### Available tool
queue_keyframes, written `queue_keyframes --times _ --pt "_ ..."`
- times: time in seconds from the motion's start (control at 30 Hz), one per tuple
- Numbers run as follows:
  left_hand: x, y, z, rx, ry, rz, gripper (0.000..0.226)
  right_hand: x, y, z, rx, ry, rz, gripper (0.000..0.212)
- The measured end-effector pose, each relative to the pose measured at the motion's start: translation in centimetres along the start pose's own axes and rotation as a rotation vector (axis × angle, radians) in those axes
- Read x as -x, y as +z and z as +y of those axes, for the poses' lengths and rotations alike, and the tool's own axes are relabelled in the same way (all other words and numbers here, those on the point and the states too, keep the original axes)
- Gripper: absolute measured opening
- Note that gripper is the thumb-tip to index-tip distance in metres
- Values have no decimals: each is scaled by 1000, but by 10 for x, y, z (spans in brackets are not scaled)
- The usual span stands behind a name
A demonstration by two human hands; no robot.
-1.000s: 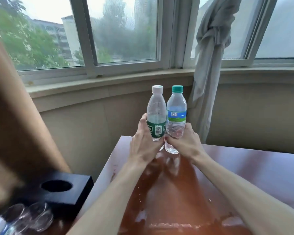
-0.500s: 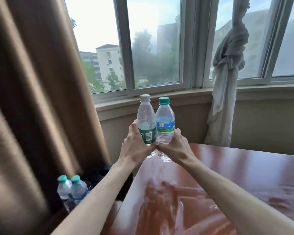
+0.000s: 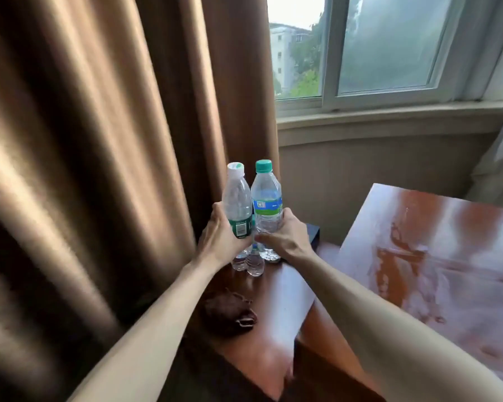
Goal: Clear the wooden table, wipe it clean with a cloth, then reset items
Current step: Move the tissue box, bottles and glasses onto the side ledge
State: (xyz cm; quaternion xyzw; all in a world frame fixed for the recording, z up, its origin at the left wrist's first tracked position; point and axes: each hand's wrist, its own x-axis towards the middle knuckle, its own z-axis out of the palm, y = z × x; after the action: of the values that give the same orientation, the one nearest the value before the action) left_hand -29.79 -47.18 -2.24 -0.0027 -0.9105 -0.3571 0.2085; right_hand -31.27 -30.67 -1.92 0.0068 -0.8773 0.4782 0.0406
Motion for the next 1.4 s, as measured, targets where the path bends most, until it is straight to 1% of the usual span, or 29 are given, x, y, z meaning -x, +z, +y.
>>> queue_keyframes --times 0.07,0.13,0.2,0.27,0.37,0.4,0.47,0.57,0.63,0.7,0.77,0.8,0.87,0.97,1.03,1.1,1.17,1.23,1.3,1.33,1.4 --pt "1 5 -35 33 -45 -17 84 -5 39 11 3 60 -18 57" --pt "-5 16 -77 58 -131 -57 81 -12 78 23 12 124 -43 56" --pt "-13 37 -124 101 -203 -126 72 -20 110 38 8 197 -55 52" --pt "-20 62 -167 129 -263 -171 65 -25 138 54 -10 265 -61 54" --pt "-23 94 -208 158 -249 -192 62 -37 177 84 -27 299 -10 64" --pt "-23 98 -212 167 -239 -200 64 -41 190 95 -18 300 13 67" --pt "-24 104 -218 168 -230 -217 67 -46 209 113 12 258 49 61" --pt "-21 107 -223 181 -254 -177 80 -39 218 110 62 196 126 51" --pt "-21 110 -225 181 -245 -162 82 -39 224 116 82 170 131 51" --pt "-23 119 -233 157 -226 -163 79 -41 228 121 92 151 135 51" --pt "-25 136 -255 156 -237 -222 74 -41 230 123 116 147 125 55" --pt "-24 132 -253 126 -240 -248 70 -41 231 122 138 160 104 57" --pt "-15 106 -234 73 -252 -271 60 -37 228 116 165 213 40 65" --pt "3 75 -224 -16 -293 -283 58 -29 221 105 192 295 -26 73" --pt "14 61 -229 -99 -339 -322 49 -18 216 95 180 346 -28 67" --pt "27 50 -231 -147 -351 -322 40 -4 215 83 149 381 -8 59" --pt "42 41 -231 -162 -347 -321 34 16 221 75 159 309 -40 62" --pt "58 34 -228 -162 -351 -295 30 32 230 76 239 127 -173 71" --pt "79 28 -230 -151 -373 -274 30 41 234 85 516 -81 -336 73" --pt "89 28 -232 -149 -380 -271 31 41 234 92 635 -149 -392 71" --pt "105 28 -235 -168 -347 -277 31 42 233 101 719 -170 -424 68"
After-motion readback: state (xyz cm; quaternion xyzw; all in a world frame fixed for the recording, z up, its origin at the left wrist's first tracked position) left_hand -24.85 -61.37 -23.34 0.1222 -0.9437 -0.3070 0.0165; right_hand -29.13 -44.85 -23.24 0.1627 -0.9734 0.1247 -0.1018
